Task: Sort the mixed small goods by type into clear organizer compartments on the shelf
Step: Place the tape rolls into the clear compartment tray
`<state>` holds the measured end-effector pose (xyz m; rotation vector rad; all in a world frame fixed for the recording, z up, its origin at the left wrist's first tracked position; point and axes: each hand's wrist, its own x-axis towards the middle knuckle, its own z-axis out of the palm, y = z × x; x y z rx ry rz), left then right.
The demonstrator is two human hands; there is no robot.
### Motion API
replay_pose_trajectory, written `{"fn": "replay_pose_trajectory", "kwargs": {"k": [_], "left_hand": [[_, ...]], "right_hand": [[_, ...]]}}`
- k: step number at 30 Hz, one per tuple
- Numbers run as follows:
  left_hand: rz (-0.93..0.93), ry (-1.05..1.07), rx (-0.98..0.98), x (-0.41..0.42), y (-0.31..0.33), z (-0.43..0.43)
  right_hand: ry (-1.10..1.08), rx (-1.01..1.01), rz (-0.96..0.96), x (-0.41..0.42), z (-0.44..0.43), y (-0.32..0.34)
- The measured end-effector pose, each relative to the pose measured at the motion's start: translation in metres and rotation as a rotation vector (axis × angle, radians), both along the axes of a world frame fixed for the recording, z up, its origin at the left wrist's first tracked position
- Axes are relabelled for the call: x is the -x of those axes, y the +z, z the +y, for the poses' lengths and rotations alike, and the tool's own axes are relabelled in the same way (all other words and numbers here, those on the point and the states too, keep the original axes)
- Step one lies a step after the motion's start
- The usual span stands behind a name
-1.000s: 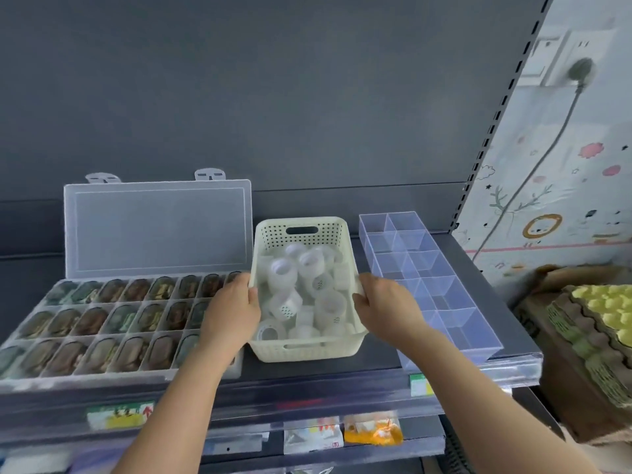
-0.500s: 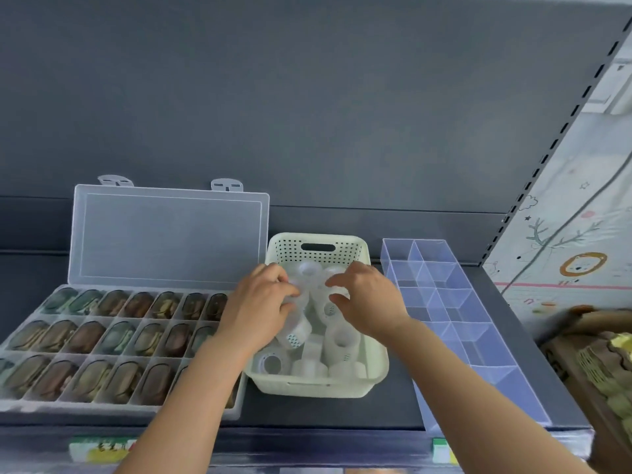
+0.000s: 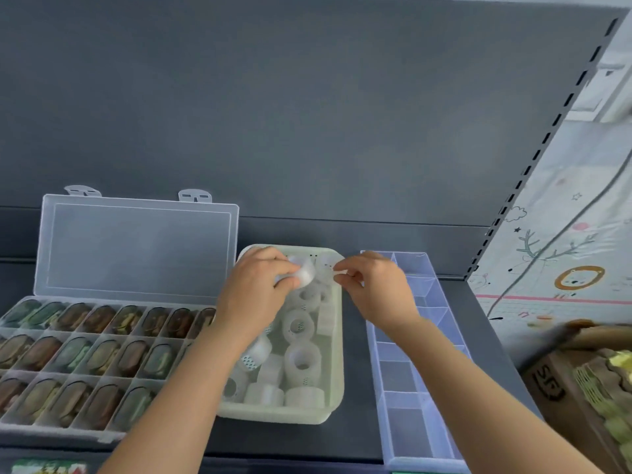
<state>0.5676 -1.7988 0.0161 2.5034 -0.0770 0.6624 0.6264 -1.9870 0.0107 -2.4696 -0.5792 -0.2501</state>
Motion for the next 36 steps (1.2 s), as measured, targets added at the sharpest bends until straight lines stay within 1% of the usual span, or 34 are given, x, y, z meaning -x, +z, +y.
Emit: {"fn": "replay_pose_trajectory", "kwargs": {"k": [4,7,13,19,25,30,34,36], "left_hand": [[-0.024,-0.042,0.013,-0.027,0.009,-0.047],[-0.015,-0.07,-0.022,-0.053,0.009,-0.08],[0.124,-0.074,-0.171,-0.096,-0.006,-0.12],[0.305,-0.038,-0.287,-0.114,-0.019,-0.132],[0.423,-0.028,-0.43,-0.131,-0.018,-0.134],[0.568,-0.026,-0.468,-0.143,-0.021,-0.136],[0.564,-0.149,-0.6,-0.146,-0.024,-0.133],[0.524,-0.189,-0.644,-0.145,-0.025,-0.133]], "right_hand": [[-0.055,-0.036,-0.026,-0.022,-0.044,0.005],[-0.085,-0.011,-0.019,-0.042,-0.076,0.004],[-0.112,0.128,0.005,-0.078,-0.119,-0.008],[-0.076,0.311,0.055,-0.099,-0.125,-0.019],[-0.069,0.445,0.119,-0.109,-0.116,-0.027],[-0.074,0.501,0.178,-0.116,-0.11,-0.025],[-0.063,0.529,0.31,-0.121,-0.111,-0.021],[-0.048,0.533,0.308,-0.12,-0.112,-0.022]]}}
